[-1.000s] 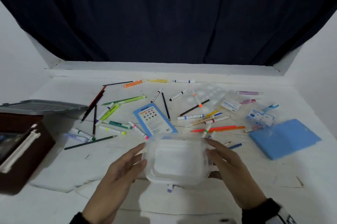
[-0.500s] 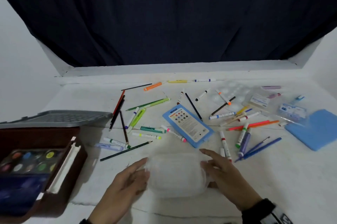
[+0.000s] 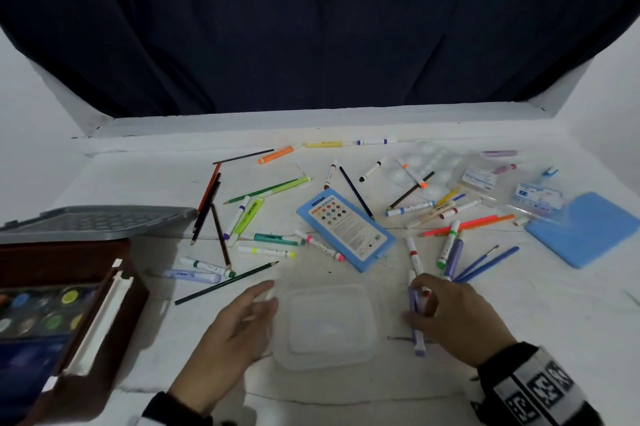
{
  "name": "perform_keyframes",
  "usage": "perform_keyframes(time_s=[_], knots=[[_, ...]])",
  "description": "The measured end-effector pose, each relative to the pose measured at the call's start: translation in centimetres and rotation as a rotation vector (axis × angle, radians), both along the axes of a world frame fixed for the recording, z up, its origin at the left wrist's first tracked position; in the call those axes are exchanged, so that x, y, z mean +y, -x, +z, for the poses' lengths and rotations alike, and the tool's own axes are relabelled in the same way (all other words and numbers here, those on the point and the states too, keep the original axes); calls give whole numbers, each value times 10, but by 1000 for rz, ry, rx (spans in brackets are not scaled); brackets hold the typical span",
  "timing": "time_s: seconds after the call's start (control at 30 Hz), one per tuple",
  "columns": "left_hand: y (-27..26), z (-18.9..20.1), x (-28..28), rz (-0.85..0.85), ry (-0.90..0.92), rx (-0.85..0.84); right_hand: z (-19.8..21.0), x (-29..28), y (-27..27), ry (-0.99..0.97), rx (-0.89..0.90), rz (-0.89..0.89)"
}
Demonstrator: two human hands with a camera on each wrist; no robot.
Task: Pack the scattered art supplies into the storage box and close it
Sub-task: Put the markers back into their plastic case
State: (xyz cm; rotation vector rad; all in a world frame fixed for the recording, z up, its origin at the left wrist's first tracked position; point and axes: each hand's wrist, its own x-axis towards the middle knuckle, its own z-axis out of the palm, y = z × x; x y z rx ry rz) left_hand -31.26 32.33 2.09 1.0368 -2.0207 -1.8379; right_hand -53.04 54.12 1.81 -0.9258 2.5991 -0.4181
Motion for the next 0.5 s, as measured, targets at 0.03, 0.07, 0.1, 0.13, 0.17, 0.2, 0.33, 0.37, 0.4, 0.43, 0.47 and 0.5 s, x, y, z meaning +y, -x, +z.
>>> perform_keyframes(time_s=[0.03,0.07,0.1,0.13,0.17,0.2,0.33,0.37,0.4,0.43,0.47,0.5], knots=[[1,2,0,11,33,-5,0,-2,-1,-58,-5,15],[0,4,-1,19,59,-17,-1,-4,-1,-82,-8,24],[-1,3,-3,32,86,-28,-2,-6,-2,-94,-10,37],[-2,3,-5,62,116,-25,-3,-8,-2,-99,-13,47],[-3,3,-9,99,160,-12,-4,-10,-1,-94,-25,48],[-4,3,-14,129,224,-3,-3,-11,-1,-66,-36,41],[-13,-1,-45,204,583,-32,10,-17,3,246,-40,-60],[-16,-5,-54,187,688,-98,16,-20,3,345,-17,-65],[-17,-8,-65,148,802,-185,22,-23,3,439,15,-52],[-16,-12,-75,92,894,-265,26,-26,2,527,44,-24],[-14,-15,-83,47,940,-336,30,-30,1,603,45,13],[-10,-17,-90,23,931,-401,32,-34,1,654,14,58]])
